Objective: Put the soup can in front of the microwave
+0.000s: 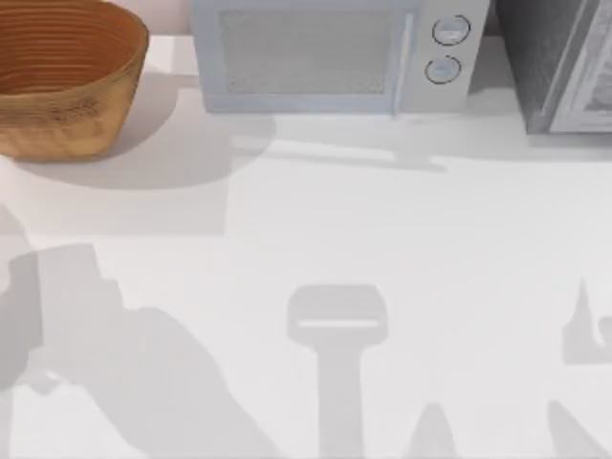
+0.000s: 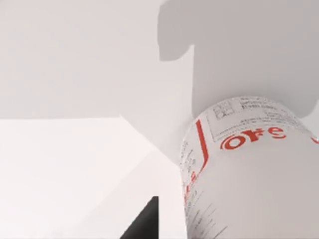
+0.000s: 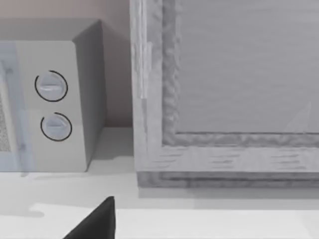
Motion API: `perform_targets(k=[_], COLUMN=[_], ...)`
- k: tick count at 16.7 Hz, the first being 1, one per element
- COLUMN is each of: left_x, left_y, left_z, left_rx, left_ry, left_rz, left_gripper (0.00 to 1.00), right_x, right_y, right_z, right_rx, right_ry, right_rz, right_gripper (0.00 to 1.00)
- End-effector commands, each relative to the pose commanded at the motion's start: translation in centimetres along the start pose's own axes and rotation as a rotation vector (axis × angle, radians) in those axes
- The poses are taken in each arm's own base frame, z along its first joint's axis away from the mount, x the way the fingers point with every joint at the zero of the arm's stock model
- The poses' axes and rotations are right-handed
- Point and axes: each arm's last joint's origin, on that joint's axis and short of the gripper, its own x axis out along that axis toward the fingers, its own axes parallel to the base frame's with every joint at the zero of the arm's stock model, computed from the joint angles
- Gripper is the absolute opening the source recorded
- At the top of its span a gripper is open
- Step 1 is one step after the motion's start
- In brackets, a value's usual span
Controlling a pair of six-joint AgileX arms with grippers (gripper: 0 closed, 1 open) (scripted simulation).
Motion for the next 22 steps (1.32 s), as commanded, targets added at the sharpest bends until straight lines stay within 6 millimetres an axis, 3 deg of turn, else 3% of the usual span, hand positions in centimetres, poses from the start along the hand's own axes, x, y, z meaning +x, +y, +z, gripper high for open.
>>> perform_targets(k=[7, 17, 22], left_x=[0.0, -0.2, -3.0], left_y=[0.0, -0.1, 0.0], left_z=[0.0, 0.1, 0.1], left_rx=[0.0, 0.003, 0.004], left_ry=[0.0, -0.001, 0.0], left_rz=[0.0, 0.003, 0.0], left_gripper=[0.02, 0.0, 0.0], right_x=[0.0, 0.0, 0.0], right_y=[0.0, 0.0, 0.0], right_z=[0.0, 0.0, 0.0], right_rx=[0.0, 0.0, 0.0], right_ry=[0.0, 0.0, 0.0], right_rz=[0.0, 0.0, 0.0], right_gripper=[1.0, 1.0, 1.0])
